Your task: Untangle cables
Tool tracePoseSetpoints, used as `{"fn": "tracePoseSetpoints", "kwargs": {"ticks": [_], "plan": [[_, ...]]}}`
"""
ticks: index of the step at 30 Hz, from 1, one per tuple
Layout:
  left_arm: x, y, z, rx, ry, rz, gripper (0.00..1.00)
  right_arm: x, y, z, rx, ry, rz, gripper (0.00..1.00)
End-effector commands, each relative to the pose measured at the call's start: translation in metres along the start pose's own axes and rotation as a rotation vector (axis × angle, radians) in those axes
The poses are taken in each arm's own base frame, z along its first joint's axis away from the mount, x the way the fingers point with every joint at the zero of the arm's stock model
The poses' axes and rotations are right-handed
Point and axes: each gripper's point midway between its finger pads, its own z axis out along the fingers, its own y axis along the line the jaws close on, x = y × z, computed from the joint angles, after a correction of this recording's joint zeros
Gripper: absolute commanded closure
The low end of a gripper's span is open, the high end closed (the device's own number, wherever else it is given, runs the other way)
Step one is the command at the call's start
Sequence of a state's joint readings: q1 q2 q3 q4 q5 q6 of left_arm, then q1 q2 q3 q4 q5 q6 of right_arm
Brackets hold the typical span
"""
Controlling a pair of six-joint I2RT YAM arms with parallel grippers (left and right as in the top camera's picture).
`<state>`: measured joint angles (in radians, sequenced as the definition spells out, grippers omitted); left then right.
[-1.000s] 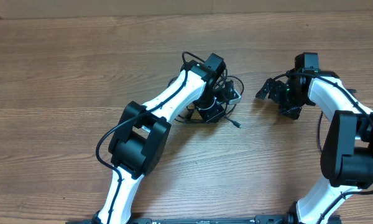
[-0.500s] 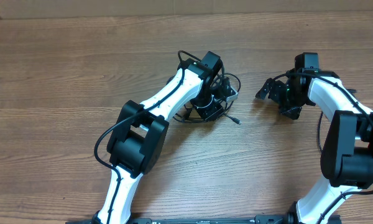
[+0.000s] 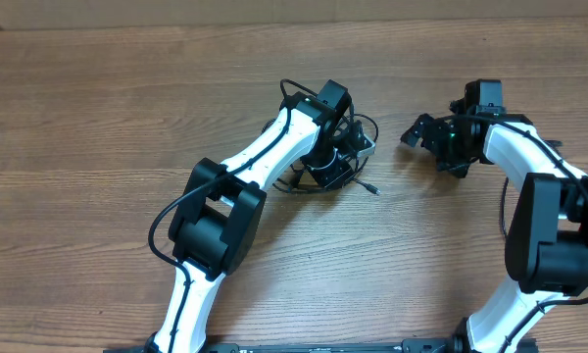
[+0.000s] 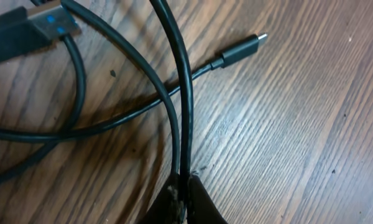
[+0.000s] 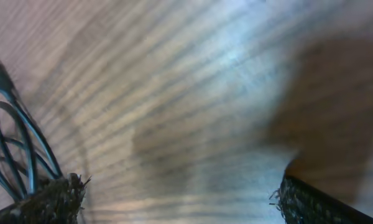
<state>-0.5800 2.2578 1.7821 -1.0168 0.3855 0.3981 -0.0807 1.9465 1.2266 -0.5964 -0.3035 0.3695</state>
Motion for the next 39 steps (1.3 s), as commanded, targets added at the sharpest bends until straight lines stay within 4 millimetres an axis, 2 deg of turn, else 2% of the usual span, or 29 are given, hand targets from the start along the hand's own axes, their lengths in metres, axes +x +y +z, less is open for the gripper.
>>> {"fn": "tracePoseSetpoints", "kwargs": {"ticks": [1,4,7,14,19,26,30,33,35,39], "plan": [[-0.007,0.005,-0.004,-0.009,-0.021,-0.038,0.96,0.033,-0.019,0.032,0.032,0.117,0.034,0.0],[-0.007,0.004,-0.004,-0.008,-0.019,-0.039,0.96,0.05,-0.011,0.029,-0.013,0.194,0.055,0.0],[-0.007,0.004,-0.004,-0.008,-0.019,-0.047,0.96,0.066,-0.015,0.026,-0.001,0.259,0.077,0.0],[-0.007,0.013,-0.015,-0.014,-0.028,-0.088,0.96,0.076,-0.021,0.023,0.035,0.296,0.088,0.0],[-0.002,0.036,-0.027,-0.025,-0.05,-0.187,0.96,0.076,-0.019,0.023,0.025,0.301,0.097,0.0],[0.01,0.074,-0.045,-0.023,-0.106,-0.392,0.96,0.081,-0.002,0.021,-0.074,0.337,0.11,0.0],[0.016,0.087,-0.056,0.028,-0.149,-0.472,0.96,0.084,0.011,0.02,-0.136,0.356,0.105,0.0],[0.017,0.089,-0.062,0.079,-0.176,-0.496,0.96,0.089,0.028,0.02,-0.195,0.373,0.084,0.0],[0.018,0.089,-0.063,0.099,-0.185,-0.503,0.96,0.092,0.043,0.02,-0.25,0.384,0.062,0.0],[0.018,0.089,-0.063,0.099,-0.182,-0.505,0.92,0.101,0.089,0.005,-0.488,0.453,0.03,0.0]]}}
